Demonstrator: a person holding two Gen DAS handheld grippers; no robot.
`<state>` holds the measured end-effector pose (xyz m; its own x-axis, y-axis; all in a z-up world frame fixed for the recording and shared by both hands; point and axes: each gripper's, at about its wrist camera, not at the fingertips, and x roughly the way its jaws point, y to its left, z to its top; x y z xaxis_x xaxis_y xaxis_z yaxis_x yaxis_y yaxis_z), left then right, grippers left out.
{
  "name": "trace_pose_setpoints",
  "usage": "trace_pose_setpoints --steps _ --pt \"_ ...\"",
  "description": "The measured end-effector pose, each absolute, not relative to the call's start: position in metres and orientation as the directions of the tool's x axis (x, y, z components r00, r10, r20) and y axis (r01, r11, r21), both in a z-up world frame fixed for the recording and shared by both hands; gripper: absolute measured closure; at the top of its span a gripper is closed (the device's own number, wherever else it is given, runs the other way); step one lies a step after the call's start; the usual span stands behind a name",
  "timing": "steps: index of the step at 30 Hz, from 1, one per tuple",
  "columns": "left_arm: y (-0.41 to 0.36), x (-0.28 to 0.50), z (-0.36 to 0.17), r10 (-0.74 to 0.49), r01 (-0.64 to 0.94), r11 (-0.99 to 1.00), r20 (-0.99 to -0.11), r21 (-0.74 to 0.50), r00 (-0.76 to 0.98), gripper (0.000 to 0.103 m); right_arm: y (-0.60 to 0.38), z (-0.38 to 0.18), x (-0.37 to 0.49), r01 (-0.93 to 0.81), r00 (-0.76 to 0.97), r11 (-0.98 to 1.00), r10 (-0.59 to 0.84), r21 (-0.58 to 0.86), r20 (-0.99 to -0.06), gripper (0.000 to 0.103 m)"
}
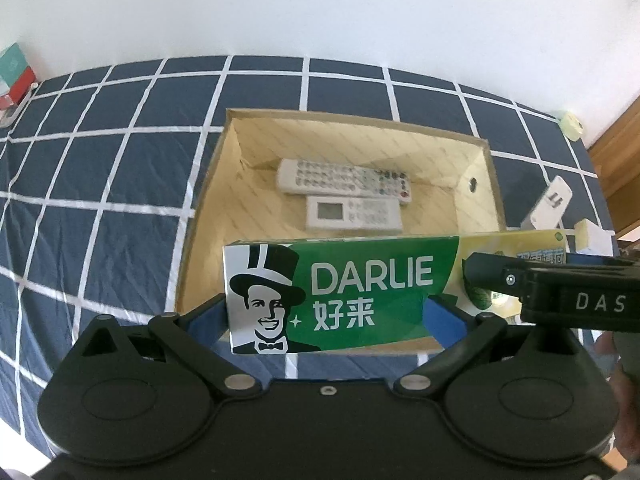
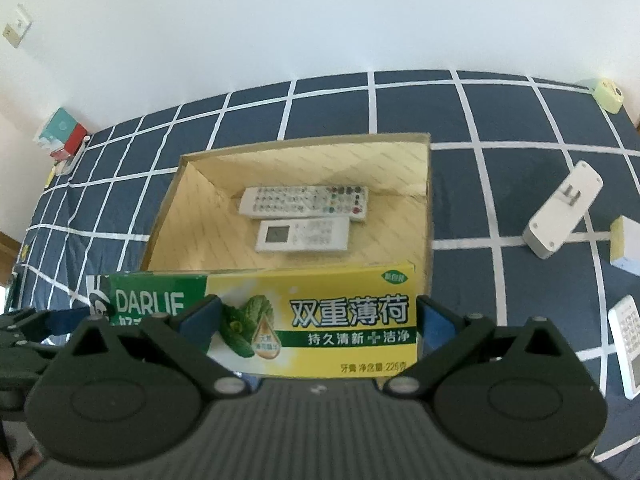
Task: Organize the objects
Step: 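Lower the toothpaste box into the cardboard box and open the right gripper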
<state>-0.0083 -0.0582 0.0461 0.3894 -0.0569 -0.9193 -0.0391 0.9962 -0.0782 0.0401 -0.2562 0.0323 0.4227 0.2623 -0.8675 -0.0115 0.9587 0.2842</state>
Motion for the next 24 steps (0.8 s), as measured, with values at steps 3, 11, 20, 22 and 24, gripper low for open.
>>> trace_pose_setpoints --steps 3,11,20,22,24 --pt "-0.049 0.005 0.042 -0.063 -0.035 0.996 -0.921 -0.083 0.385 0.002 -0.247 0.03 0.053 -0.004 0.42 0.961 0.253 0.277 -0.872 0.002" --pt "-0.032 0.048 0.024 -0.081 -0.011 0.996 -0.93 -0.092 0.358 0.002 -0.233 0.015 0.093 0.033 0.408 0.962 0.234 0.27 -0.883 0.002" --pt "-0.025 0.093 0.0 -0.095 0.017 0.995 -0.945 -0.094 0.314 0.002 -0.228 -0.008 0.136 0.079 0.384 0.963 0.211 0.259 -0.899 0.002" --pt "-0.024 0.1 -0.005 -0.098 0.023 0.995 -0.947 -0.096 0.307 0.002 -0.228 -0.013 0.144 0.086 0.379 0.963 0.207 0.257 -0.902 0.002" --pt "-0.024 0.108 -0.01 -0.101 0.028 0.995 -0.949 -0.097 0.299 0.002 -0.228 -0.019 0.151 0.094 0.376 0.962 0.204 0.256 -0.904 0.002"
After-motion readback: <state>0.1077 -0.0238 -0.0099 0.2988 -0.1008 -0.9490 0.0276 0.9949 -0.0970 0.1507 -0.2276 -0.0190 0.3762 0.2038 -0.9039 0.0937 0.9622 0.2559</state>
